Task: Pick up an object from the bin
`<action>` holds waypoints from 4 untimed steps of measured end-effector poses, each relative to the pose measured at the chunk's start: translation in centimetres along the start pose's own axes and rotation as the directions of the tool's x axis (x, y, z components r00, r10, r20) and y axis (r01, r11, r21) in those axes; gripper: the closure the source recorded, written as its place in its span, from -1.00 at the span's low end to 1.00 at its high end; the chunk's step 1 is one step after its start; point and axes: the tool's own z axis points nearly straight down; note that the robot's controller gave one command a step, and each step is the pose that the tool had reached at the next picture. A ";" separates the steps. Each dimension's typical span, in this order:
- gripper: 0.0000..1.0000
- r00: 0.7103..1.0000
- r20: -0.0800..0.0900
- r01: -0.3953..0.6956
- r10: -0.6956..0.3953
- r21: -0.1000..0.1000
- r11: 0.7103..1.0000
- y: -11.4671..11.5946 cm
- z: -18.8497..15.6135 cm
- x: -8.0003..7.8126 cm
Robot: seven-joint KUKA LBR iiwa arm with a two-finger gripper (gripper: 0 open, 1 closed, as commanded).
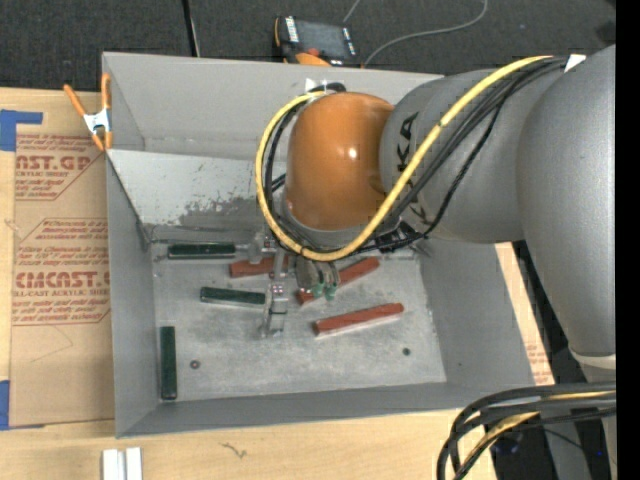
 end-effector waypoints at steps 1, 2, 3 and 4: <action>-1.00 0.993 0.001 0.121 -0.121 0.001 0.993 -0.9 10.3 -4.4; -1.00 0.994 0.003 0.111 -0.111 0.000 0.994 -0.8 6.7 -4.4; -1.00 0.999 0.001 0.052 -0.052 0.000 0.999 -1.4 6.6 -4.5; -1.00 1.000 0.002 -0.015 0.015 -0.001 1.000 -1.3 10.0 -4.0</action>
Offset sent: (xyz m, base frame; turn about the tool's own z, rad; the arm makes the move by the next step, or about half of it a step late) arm 0.0439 -0.0086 -0.0990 -0.1205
